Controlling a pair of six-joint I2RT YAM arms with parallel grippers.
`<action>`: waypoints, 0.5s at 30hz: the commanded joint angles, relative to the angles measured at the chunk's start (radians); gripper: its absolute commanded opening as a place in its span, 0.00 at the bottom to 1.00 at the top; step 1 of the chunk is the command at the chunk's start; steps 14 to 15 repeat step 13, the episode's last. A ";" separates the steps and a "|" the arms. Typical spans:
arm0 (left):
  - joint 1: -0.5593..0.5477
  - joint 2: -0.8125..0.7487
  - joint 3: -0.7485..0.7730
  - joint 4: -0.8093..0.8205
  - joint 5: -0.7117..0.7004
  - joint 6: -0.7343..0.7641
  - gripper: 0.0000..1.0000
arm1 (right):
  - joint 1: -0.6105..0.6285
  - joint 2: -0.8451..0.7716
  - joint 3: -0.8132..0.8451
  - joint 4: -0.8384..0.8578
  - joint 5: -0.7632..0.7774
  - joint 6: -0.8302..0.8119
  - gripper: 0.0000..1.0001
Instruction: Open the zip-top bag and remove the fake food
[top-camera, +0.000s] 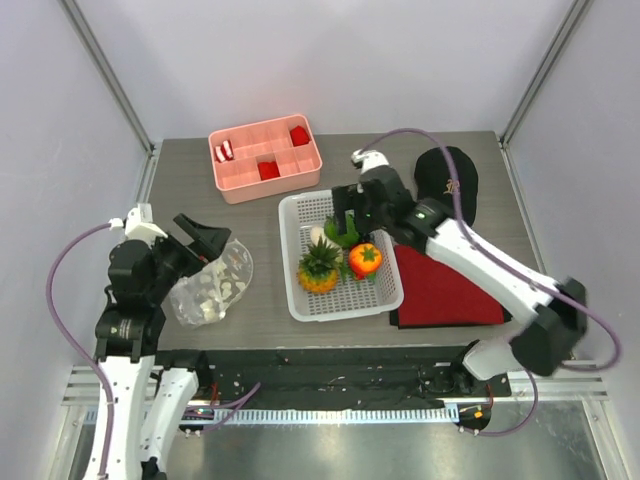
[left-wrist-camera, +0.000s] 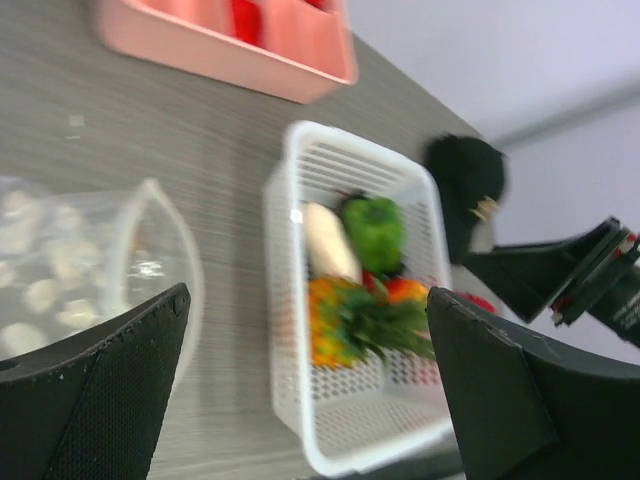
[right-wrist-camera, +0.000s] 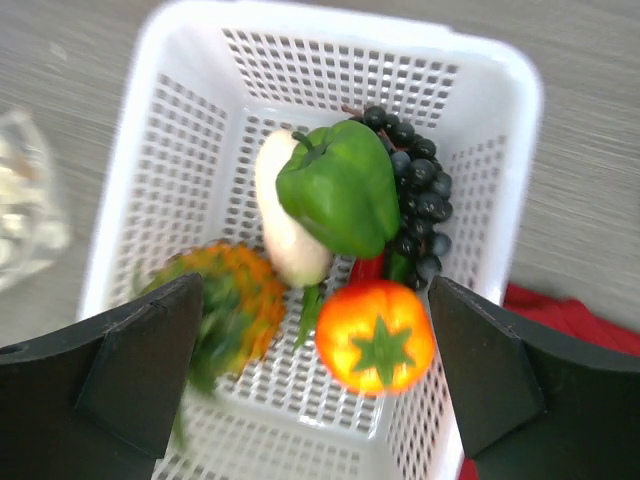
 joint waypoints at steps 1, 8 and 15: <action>-0.056 -0.019 0.089 0.053 0.173 -0.025 1.00 | 0.006 -0.303 -0.082 -0.011 0.046 0.102 1.00; -0.129 0.035 0.113 0.193 0.306 -0.094 1.00 | 0.006 -0.566 -0.189 -0.102 0.025 0.152 1.00; -0.287 0.115 0.196 0.236 0.266 -0.082 1.00 | 0.006 -0.640 -0.223 -0.139 0.040 0.174 1.00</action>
